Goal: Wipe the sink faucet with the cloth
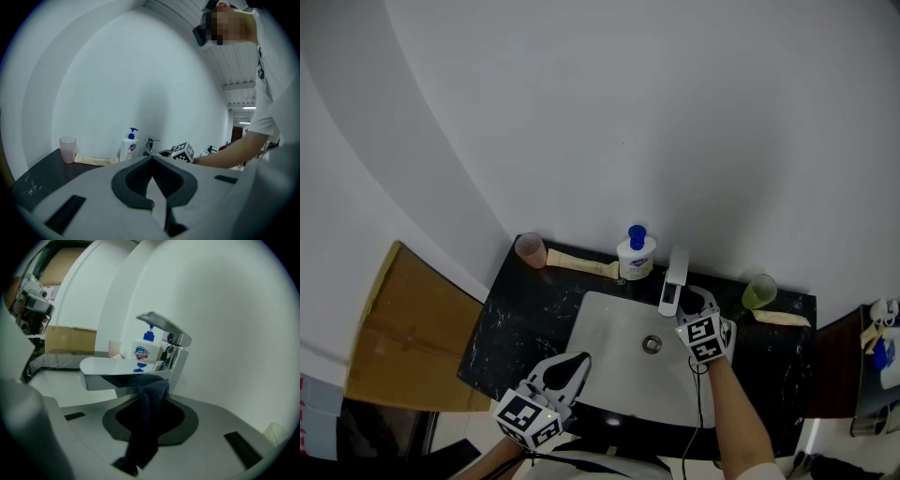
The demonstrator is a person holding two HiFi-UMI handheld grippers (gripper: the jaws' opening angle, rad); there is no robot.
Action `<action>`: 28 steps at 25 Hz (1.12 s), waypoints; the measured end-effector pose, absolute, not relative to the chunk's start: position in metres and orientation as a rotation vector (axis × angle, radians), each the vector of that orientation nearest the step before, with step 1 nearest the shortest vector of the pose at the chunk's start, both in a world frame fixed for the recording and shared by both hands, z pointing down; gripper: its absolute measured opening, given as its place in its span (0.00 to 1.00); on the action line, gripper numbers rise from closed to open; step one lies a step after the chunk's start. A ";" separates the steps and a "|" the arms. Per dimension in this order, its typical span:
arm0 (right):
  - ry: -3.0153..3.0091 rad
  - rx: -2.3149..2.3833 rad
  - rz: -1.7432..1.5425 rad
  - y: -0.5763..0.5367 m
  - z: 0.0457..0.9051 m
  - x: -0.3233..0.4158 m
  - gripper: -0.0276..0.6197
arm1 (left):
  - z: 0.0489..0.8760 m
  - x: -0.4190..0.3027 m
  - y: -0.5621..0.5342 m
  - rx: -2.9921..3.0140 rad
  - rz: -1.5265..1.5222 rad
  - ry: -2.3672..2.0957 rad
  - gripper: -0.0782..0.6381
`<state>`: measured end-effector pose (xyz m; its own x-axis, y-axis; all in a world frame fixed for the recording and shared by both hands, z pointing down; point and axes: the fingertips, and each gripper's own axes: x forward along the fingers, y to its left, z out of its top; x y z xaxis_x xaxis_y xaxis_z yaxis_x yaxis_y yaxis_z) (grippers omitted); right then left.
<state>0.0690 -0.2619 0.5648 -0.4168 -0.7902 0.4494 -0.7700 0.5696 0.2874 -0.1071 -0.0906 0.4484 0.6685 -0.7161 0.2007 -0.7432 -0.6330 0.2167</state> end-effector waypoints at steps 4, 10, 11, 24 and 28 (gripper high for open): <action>-2.212 1.171 0.081 -0.265 0.592 0.066 0.16 | 0.444 -0.108 -0.091 2.593 0.158 -1.180 0.11; -2.172 1.100 0.330 -0.255 0.615 0.064 0.16 | 0.442 -0.108 -0.088 2.610 0.135 -1.169 0.11; -2.166 1.076 0.340 -0.251 0.615 0.063 0.16 | 0.442 -0.108 -0.088 2.614 0.129 -1.164 0.11; -2.345 1.236 0.274 -0.142 0.547 0.070 0.16 | 0.423 -0.091 -0.073 2.686 0.060 -1.072 0.11; -2.431 1.383 0.274 -0.100 0.502 0.080 0.16 | 0.415 -0.082 -0.068 2.713 0.030 -1.038 0.11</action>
